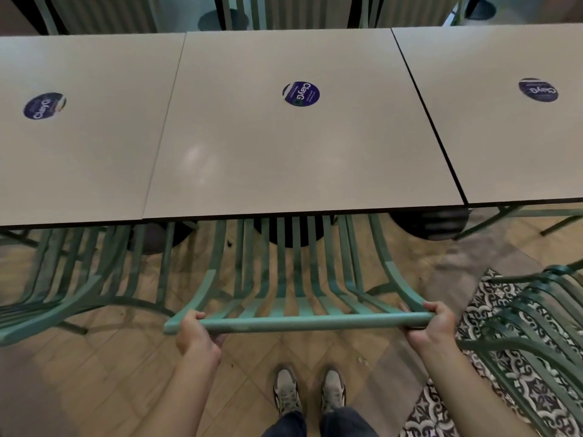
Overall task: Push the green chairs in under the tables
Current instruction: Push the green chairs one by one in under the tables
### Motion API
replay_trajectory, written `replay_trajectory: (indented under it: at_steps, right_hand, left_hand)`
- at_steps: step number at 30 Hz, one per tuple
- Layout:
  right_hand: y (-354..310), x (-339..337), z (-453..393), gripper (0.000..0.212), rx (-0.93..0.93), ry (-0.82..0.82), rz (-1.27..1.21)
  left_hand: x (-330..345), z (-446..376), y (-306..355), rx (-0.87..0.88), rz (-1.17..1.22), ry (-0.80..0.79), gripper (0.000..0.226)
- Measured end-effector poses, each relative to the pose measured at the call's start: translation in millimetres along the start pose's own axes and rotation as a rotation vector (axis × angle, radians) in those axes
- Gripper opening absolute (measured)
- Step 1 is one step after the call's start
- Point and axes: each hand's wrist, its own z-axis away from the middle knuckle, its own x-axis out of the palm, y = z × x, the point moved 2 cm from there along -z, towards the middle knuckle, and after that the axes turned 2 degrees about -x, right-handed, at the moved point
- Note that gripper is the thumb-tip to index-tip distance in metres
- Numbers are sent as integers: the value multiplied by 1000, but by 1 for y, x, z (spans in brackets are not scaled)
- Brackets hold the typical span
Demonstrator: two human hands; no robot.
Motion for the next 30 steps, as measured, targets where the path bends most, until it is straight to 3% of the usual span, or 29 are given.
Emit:
replay_trajectory:
  at_steps: [5,11,21,30]
  right_hand:
    - [-8,0,-3,88,-2,20,33]
    - [-17,-2,-8,54,3,49,57]
    - [-18,-8,-6,51,29,2,50]
    - [-19,-7,-2,49,37,-40,56]
  left_hand:
    - [-2,5,-9,25,-11,-12,38]
    - [-1,10,-14,4,-1,-41,29]
    - [-6,11,-17,8,-11,-94,30]
    - [-7,9,-18,5,-19,-100,7]
